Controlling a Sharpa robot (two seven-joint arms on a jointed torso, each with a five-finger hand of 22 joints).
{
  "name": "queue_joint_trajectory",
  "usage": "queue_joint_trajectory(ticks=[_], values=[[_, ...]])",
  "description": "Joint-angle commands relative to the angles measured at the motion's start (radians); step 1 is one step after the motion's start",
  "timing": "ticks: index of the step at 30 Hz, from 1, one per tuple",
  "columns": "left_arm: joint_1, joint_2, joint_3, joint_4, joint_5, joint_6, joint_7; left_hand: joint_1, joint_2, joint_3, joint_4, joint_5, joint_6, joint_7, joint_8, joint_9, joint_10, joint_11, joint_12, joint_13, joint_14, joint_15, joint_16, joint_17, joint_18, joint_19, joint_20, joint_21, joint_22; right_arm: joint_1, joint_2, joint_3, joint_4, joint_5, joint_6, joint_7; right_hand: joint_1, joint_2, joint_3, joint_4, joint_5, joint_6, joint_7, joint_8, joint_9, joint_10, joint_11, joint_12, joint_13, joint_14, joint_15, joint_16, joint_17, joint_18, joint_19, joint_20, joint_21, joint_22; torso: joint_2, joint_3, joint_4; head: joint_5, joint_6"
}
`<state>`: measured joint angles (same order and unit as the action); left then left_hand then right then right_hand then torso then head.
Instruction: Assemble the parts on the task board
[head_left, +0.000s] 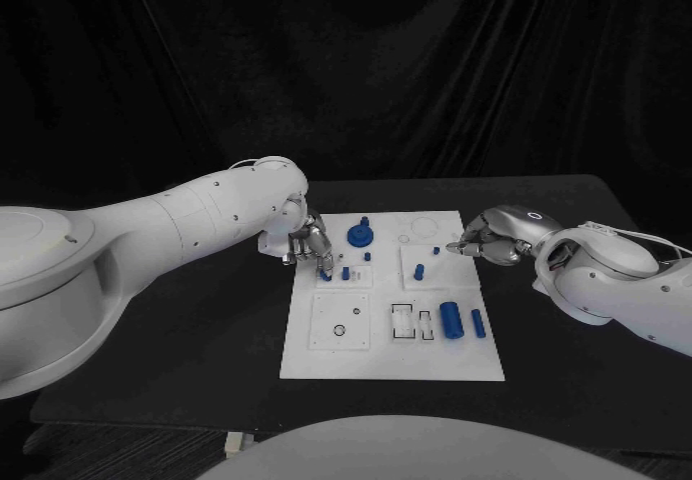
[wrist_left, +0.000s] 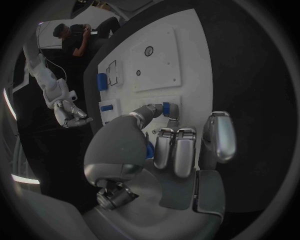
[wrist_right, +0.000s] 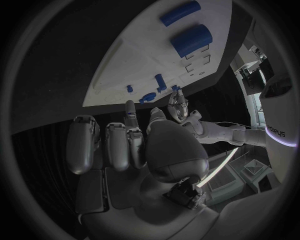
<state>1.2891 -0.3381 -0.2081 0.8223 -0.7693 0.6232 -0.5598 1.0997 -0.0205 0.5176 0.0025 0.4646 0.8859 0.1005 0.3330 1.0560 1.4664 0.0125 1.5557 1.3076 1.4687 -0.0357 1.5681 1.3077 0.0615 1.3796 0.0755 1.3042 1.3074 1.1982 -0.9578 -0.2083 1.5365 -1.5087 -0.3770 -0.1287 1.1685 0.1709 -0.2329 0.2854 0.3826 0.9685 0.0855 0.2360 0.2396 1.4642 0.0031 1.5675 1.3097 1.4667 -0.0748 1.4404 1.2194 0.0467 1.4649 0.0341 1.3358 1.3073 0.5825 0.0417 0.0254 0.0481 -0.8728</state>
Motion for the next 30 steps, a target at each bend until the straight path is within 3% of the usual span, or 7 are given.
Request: queue_joint_trajectory(ticks=[1,6,17,26,30], values=[[-0.005,-0.011,-0.003,0.017,-0.007,-0.027,0.005,0.002,0.007,0.122,-0.129,0.006,0.002,-0.005,-0.004,0.002,0.083,0.009,0.000,0.245,0.102,0.007,0.003,0.263,0.006,-0.002,0.006,0.001,0.175,-0.003,-0.001,0.001,0.000,-0.002,0.004,-0.008,0.009,0.000,-0.001,-0.004,0.005,0.005,0.002,-0.006,0.001,0.107,0.007,0.003,0.261,0.045,0.006,-0.006,-0.001,0.012,0.020,0.006,-0.002,0.183,0.000,0.0000,0.0003,-0.002,0.000],[-0.001,-0.038,-0.003,0.059,-0.007,-0.078,0.021,0.001,0.005,0.121,-0.131,0.008,0.005,-0.005,-0.002,0.003,0.084,0.008,0.001,0.246,0.102,0.007,0.003,0.263,0.006,-0.002,0.006,0.002,0.175,-0.004,-0.002,0.001,0.000,-0.002,0.003,-0.008,0.009,0.000,-0.001,-0.004,0.005,0.005,0.002,-0.006,0.001,0.107,0.007,0.003,0.261,0.045,0.006,-0.006,-0.001,0.012,0.020,0.006,-0.002,0.183,-0.001,-0.0001,0.0007,-0.004,0.000],[0.027,-0.115,-0.003,0.199,-0.007,-0.206,0.021,-0.015,-0.007,0.117,-0.139,0.015,0.020,-0.011,0.012,0.017,0.094,0.004,0.008,0.254,0.102,0.004,0.003,0.263,0.005,0.005,0.005,0.010,0.176,-0.009,-0.006,0.001,0.001,-0.002,0.001,-0.010,0.010,-0.001,-0.002,-0.003,0.005,0.005,0.002,-0.007,0.001,0.107,0.007,0.003,0.261,0.045,0.006,-0.007,-0.001,0.013,0.020,0.006,-0.004,0.182,-0.004,0.0001,0.0004,-0.006,0.000],[0.032,-0.143,-0.003,0.256,-0.009,-0.273,0.012,-0.030,0.000,0.106,-0.128,-0.001,0.020,-0.021,0.030,0.039,0.099,-0.004,0.011,0.258,0.102,-0.002,0.003,0.263,0.004,0.011,0.000,0.016,0.177,-0.011,-0.005,0.001,0.001,-0.002,0.001,-0.011,0.010,-0.001,-0.002,-0.003,0.005,0.005,0.002,-0.007,0.001,0.107,0.007,0.003,0.261,0.045,0.006,-0.007,-0.002,0.013,0.019,0.006,-0.004,0.182,-0.002,0.0003,-0.0001,-0.009,0.000],[0.032,-0.152,-0.003,0.274,-0.073,-0.322,0.010,-0.036,-0.003,0.097,-0.126,0.001,0.015,-0.025,0.037,0.048,0.104,-0.008,0.015,0.263,0.102,-0.006,0.003,0.263,0.002,0.018,-0.003,0.023,0.180,-0.011,-0.004,0.001,0.001,-0.002,0.001,-0.012,0.010,-0.001,-0.002,-0.003,0.005,0.005,0.002,-0.007,0.001,0.107,0.007,0.003,0.261,0.045,0.006,-0.007,-0.002,0.013,0.019,0.006,-0.004,0.182,-0.002,0.0008,-0.0005,-0.008,0.000]])
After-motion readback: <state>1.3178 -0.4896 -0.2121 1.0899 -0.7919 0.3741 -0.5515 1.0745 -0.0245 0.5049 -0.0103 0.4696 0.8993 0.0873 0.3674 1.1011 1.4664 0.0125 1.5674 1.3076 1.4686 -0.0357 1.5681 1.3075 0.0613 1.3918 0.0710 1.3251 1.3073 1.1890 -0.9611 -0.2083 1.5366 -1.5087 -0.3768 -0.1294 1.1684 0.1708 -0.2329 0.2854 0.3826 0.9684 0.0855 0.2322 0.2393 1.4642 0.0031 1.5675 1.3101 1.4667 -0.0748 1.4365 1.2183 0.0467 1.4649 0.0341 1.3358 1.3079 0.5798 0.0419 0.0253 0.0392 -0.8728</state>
